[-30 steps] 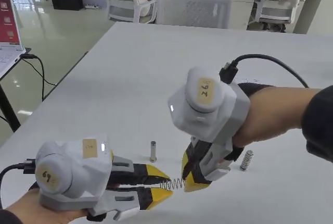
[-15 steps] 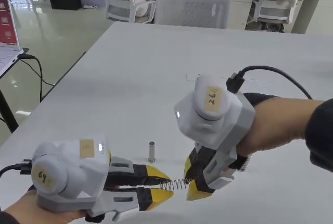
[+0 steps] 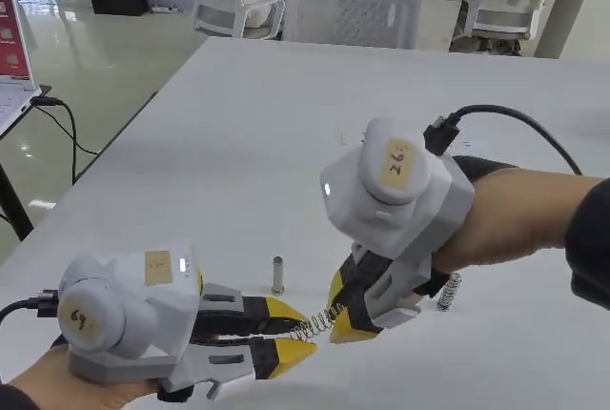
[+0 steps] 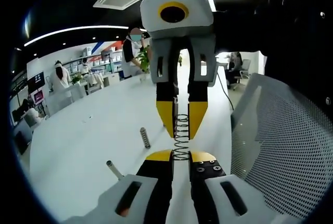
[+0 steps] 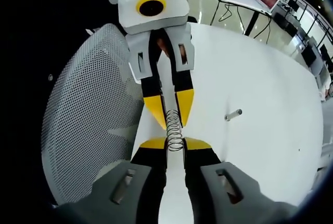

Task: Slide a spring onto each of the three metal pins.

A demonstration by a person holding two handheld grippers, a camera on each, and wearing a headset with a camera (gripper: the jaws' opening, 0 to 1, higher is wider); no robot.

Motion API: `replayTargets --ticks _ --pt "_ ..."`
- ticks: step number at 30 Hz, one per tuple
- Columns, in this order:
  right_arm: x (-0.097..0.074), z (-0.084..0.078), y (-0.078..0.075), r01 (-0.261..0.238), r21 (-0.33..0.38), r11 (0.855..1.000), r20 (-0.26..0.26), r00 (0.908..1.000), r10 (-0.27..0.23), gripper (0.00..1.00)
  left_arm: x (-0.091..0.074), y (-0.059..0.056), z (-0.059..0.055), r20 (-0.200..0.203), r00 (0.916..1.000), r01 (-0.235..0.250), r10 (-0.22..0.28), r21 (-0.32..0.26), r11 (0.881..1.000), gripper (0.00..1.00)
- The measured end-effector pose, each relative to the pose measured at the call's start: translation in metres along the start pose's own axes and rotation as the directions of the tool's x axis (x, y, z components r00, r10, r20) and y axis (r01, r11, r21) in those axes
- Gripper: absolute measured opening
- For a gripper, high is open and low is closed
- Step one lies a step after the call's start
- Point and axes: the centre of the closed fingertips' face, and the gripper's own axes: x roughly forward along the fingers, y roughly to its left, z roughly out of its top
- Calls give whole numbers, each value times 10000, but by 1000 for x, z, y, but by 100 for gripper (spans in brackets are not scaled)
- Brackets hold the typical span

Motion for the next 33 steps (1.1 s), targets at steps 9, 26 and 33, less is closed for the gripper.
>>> replayTargets --ticks 9,26,33 --pt "0 16 2 79 -378 9993 135 9999 -74 13 0 -1 -3 -54 10000 -21 20 -145 9999 8" --pt "4 25 0 -15 -554 9985 158 9999 24 13 1 1 -3 -76 9999 -110 108 -224 9997 8" --pt "9 23 0 -101 -582 9983 41 9999 104 13 1 2 -6 -48 9999 -132 130 -337 9993 8"
